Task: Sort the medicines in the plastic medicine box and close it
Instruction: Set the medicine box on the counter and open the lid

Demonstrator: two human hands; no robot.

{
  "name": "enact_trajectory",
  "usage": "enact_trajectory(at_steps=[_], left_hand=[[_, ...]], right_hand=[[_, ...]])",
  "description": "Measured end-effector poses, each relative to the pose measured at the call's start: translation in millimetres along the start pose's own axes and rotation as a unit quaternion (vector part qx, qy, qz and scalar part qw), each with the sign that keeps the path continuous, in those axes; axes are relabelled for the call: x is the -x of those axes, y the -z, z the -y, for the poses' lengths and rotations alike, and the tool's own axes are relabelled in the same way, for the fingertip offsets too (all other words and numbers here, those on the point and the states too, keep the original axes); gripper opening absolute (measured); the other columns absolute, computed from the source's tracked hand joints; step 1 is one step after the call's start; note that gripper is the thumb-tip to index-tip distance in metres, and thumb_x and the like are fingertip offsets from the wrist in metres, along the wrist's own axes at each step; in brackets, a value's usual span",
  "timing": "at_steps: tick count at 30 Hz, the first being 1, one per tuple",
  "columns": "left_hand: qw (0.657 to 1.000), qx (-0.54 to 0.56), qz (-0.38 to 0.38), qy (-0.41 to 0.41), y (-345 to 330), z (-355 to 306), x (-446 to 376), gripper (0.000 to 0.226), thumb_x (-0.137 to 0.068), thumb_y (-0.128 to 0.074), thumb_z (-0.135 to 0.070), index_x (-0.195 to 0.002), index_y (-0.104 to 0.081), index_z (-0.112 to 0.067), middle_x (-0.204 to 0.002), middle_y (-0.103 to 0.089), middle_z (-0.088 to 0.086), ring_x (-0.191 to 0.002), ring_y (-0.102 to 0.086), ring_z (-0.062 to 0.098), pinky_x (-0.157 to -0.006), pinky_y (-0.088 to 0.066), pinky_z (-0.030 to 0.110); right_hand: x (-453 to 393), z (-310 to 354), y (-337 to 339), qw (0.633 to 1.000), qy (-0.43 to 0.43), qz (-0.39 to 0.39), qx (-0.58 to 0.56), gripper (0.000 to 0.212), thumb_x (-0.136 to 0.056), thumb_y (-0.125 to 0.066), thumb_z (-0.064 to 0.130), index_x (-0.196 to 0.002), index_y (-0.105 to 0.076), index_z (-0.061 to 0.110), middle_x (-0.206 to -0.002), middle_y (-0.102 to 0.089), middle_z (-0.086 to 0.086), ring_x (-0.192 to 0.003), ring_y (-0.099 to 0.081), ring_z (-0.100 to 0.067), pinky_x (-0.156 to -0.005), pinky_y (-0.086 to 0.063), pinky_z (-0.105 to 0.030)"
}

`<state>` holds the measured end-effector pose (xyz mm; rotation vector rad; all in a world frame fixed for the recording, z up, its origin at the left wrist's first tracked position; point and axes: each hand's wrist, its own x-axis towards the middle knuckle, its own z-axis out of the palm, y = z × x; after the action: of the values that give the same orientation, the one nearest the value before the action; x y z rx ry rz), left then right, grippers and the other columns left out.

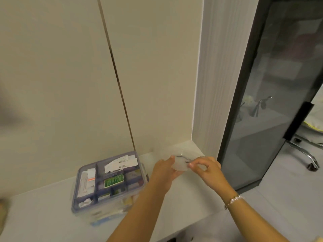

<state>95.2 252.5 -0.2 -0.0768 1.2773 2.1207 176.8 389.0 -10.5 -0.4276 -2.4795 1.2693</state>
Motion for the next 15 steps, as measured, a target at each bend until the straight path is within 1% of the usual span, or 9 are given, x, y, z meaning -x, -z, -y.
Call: enact_trajectory(at_steps=[1, 2, 4, 5, 6, 7, 9, 12, 15], left_hand=[[1.0, 0.001, -0.019, 0.014, 5.2, 9.5, -2.5, 0.027, -0.093, -0.049, -0.01, -0.118, -0.051, -0.001, -0.114, -0.063, 0.016, -0.094, -0.064, 0.029, -0.077, -0.055, 0.04], [0.999, -0.009, -0.045, 0.024, 9.7, 18.3, -4.4, 0.033, -0.093, -0.049, -0.008, -0.125, -0.045, -0.001, -0.121, -0.059, 0.018, -0.099, -0.062, 0.031, -0.077, -0.054, 0.039], [0.995, -0.026, -0.092, 0.036, 20.3, 36.2, -10.2, 0.054, -0.094, -0.048, -0.005, -0.142, -0.025, -0.006, -0.117, -0.056, 0.018, -0.101, -0.058, 0.031, -0.075, -0.053, 0.037], [0.993, -0.024, -0.109, 0.041, 25.5, 44.9, -12.6, 0.059, -0.094, -0.047, -0.003, -0.145, -0.018, -0.009, -0.111, -0.056, 0.016, -0.099, -0.057, 0.03, -0.077, -0.052, 0.038], [0.991, -0.025, -0.121, 0.045, 30.1, 52.4, -13.3, 0.061, -0.093, -0.046, -0.001, -0.146, -0.017, -0.01, -0.107, -0.056, 0.014, -0.098, -0.056, 0.028, -0.081, -0.052, 0.039], [0.988, -0.048, -0.139, 0.043, 33.7, 59.1, -14.4, 0.06, -0.093, -0.047, 0.0, -0.146, -0.02, -0.011, -0.106, -0.054, 0.012, -0.097, -0.054, 0.026, -0.085, -0.05, 0.041], [0.97, -0.159, -0.184, 0.028, 42.1, 68.7, -17.0, 0.055, -0.091, -0.051, -0.004, -0.142, -0.031, -0.01, -0.107, -0.053, 0.009, -0.094, -0.054, 0.023, -0.09, -0.048, 0.04], [0.933, -0.296, -0.205, 0.016, 51.0, 73.4, -14.8, 0.047, -0.092, -0.052, -0.015, -0.136, -0.042, -0.006, -0.121, -0.056, 0.011, -0.106, -0.055, 0.026, -0.099, -0.044, 0.036], [0.912, -0.358, -0.197, 0.018, 56.1, 74.3, -10.7, 0.04, -0.092, -0.051, -0.023, -0.124, -0.051, 0.001, -0.125, -0.058, 0.016, -0.11, -0.055, 0.028, -0.097, -0.042, 0.033]], right_hand=[[0.1, -8.6, -5.2, 1.0, -0.009, -0.002, 0.022, 0.007, -0.078, -0.069, 0.033, -0.072, -0.071, 0.033, -0.089, -0.065, 0.019, -0.106, -0.048, -0.011, -0.101, -0.027, -0.029], [0.8, -16.1, -10.3, 0.999, -0.018, 0.0, 0.035, 0.005, -0.076, -0.071, 0.034, -0.071, -0.071, 0.034, -0.092, -0.065, 0.019, -0.108, -0.048, -0.012, -0.103, -0.023, -0.025], [3.5, -29.2, -20.5, 0.997, -0.048, 0.024, 0.048, 0.003, -0.073, -0.072, 0.038, -0.071, -0.071, 0.037, -0.096, -0.062, 0.021, -0.11, -0.045, -0.009, -0.1, -0.014, -0.014], [5.4, -36.7, -25.4, 0.996, -0.066, 0.046, 0.046, 0.003, -0.072, -0.073, 0.04, -0.07, -0.07, 0.039, -0.098, -0.062, 0.021, -0.111, -0.045, -0.009, -0.103, -0.015, -0.017], [7.6, -43.9, -30.2, 0.993, -0.084, 0.066, 0.04, 0.004, -0.071, -0.074, 0.041, -0.07, -0.07, 0.04, -0.1, -0.063, 0.019, -0.113, -0.046, -0.01, -0.107, -0.021, -0.025], [10.0, -49.7, -35.1, 0.991, -0.102, 0.081, 0.031, 0.004, -0.07, -0.075, 0.04, -0.07, -0.071, 0.039, -0.1, -0.065, 0.015, -0.113, -0.048, -0.013, -0.107, -0.028, -0.033], [14.8, -56.5, -44.7, 0.989, -0.12, 0.084, 0.019, 0.006, -0.068, -0.077, 0.038, -0.069, -0.073, 0.034, -0.095, -0.07, 0.008, -0.109, -0.054, -0.02, -0.102, -0.036, -0.042], [18.8, -55.6, -57.7, 0.988, -0.13, 0.082, 0.008, 0.008, -0.066, -0.078, 0.037, -0.069, -0.075, 0.03, -0.088, -0.072, 0.005, -0.105, -0.055, -0.023, -0.1, -0.038, -0.042], [19.5, -53.4, -64.5, 0.984, -0.147, 0.094, -0.037, 0.015, -0.068, -0.079, 0.031, -0.077, -0.077, 0.019, -0.091, -0.073, -0.002, -0.104, -0.057, -0.025, -0.099, -0.042, -0.042]])
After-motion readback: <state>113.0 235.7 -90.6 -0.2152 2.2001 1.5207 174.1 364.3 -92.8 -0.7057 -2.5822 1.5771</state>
